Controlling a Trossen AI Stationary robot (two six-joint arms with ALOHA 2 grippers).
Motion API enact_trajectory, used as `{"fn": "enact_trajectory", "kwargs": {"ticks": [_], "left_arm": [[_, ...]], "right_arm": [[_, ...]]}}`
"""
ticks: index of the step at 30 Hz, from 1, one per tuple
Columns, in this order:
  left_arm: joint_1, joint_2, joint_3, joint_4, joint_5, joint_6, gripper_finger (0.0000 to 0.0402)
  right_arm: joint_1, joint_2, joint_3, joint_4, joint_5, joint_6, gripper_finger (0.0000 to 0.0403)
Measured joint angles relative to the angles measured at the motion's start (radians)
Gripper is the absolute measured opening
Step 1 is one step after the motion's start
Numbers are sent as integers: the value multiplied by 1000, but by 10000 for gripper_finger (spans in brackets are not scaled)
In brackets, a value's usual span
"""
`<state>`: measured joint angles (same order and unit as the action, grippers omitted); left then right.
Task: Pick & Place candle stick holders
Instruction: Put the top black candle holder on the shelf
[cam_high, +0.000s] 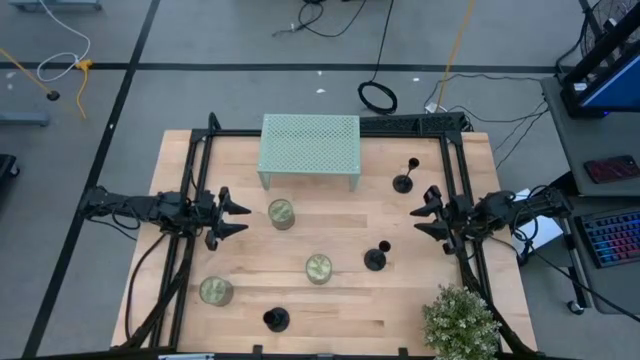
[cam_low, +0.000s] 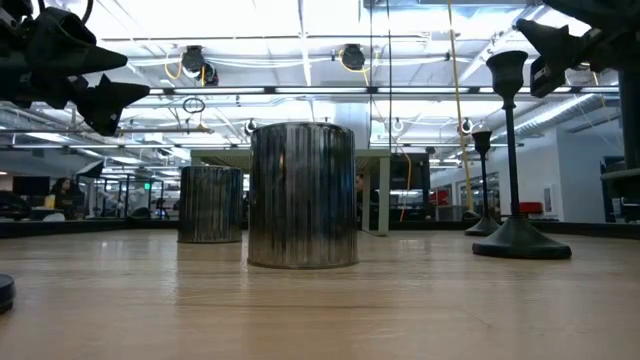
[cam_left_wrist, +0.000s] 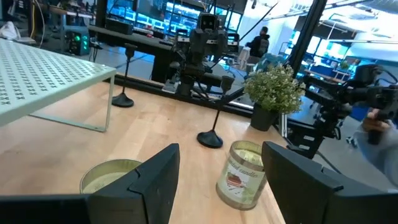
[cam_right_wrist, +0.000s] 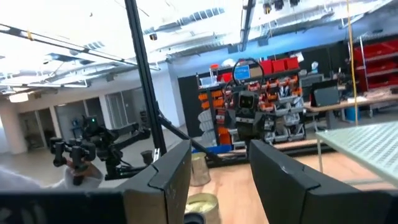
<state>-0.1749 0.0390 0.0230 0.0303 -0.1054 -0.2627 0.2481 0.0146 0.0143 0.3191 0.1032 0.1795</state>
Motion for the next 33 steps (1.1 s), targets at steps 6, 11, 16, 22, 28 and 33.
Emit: {"fn": "enact_trajectory", "kwargs": {"ticks": [6, 11, 16, 22, 28, 33], "left_arm": [[0, 0, 0, 5, -149, 121, 235], [0, 0, 0, 16, -251, 138, 235], [0, 0, -1, 110, -426, 232, 234], [0, 0, -1, 153, -521, 235, 234], [4, 2, -1, 178, -469, 341, 234], [36, 3, -1, 258, -496, 334, 234]], "right_arm": [[0, 0, 0, -1, 0, -58, 155], [0, 0, 0, 6, 0, -89, 155], [0, 0, 0, 6, -2, -85, 155], [0, 0, 0, 5, 2, -88, 155], [0, 1, 0, -24, 105, -182, 155], [0, 2, 0, -46, 509, -359, 177]]}}
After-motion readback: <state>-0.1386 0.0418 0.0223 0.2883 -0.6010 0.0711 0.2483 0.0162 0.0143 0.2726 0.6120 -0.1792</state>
